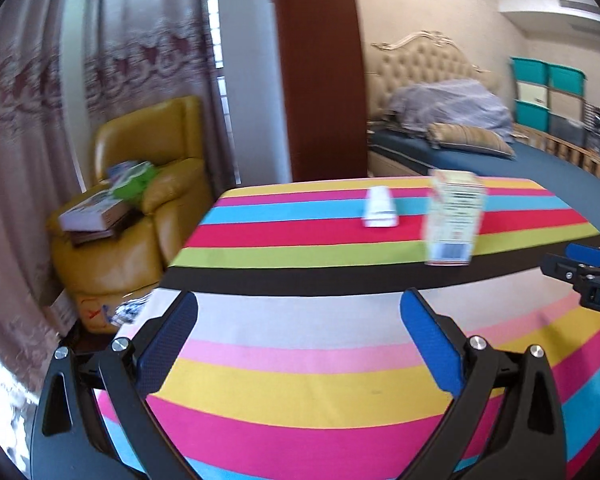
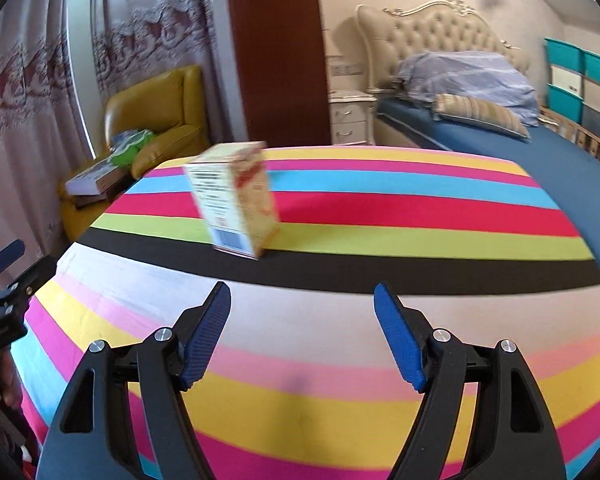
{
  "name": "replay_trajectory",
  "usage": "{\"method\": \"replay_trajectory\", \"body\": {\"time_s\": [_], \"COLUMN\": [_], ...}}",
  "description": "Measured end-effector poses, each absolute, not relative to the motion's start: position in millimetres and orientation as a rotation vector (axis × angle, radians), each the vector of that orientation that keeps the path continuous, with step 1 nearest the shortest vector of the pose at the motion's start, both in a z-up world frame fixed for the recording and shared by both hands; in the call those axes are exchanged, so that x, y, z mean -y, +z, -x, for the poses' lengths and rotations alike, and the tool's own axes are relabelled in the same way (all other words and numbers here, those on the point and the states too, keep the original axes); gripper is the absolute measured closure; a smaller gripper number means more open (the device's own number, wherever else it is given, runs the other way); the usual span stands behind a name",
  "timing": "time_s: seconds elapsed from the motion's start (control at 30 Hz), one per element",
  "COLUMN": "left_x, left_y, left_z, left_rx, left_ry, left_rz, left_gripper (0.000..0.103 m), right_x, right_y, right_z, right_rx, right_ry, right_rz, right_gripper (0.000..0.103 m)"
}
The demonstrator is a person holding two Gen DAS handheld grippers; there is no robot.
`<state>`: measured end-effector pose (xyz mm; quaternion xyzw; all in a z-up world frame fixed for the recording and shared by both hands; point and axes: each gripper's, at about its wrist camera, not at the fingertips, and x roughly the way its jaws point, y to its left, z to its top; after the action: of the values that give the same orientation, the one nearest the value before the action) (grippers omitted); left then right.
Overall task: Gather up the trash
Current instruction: 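Move both open tools back over the table items, then grasp the medicine box with the right tool while the left tool grasps the white tissue packet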
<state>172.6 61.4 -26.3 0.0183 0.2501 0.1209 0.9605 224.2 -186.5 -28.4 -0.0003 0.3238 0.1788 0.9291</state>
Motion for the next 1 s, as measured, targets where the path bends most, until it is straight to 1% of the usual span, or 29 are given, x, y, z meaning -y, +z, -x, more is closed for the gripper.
{"method": "replay_trajectory", "body": {"time_s": [0.23,0.27,0.5,0.57,0.6,0.63,0.83,1.0], "left_x": [-99,-83,-92,-94,-94,-93,-69,-35], "left_y": [-26,-24,-27,-26,-25,-26,-21,-18], "left_z": [-156,-150,-155,-158,-161,-163,-200,-253], "left_rx": [-0.509,-0.511,-0.521,-0.526,-0.531,-0.533,-0.56,-0.583], "left_ry": [0.263,0.263,0.281,0.284,0.282,0.279,0.223,0.154], "left_rz": [0.023,0.022,0.015,0.026,0.027,0.025,-0.025,-0.037], "left_gripper": [0.005,0.005,0.005,0.005,0.005,0.005,0.005,0.005], "right_x": [118,109,75,75,76,79,114,148], "right_y": [-37,-38,-40,-38,-39,-38,-23,-16], "right_z": [-252,-257,-303,-311,-314,-315,-322,-335], "right_rx": [-0.7,-0.701,-0.732,-0.727,-0.724,-0.721,-0.667,-0.683], "right_ry": [0.38,0.374,0.321,0.3,0.296,0.294,0.337,0.351], "right_rz": [0.063,0.072,0.092,0.106,0.104,0.097,0.05,0.018], "right_gripper": [0.032,0.032,0.032,0.039,0.048,0.052,0.053,0.053]}}
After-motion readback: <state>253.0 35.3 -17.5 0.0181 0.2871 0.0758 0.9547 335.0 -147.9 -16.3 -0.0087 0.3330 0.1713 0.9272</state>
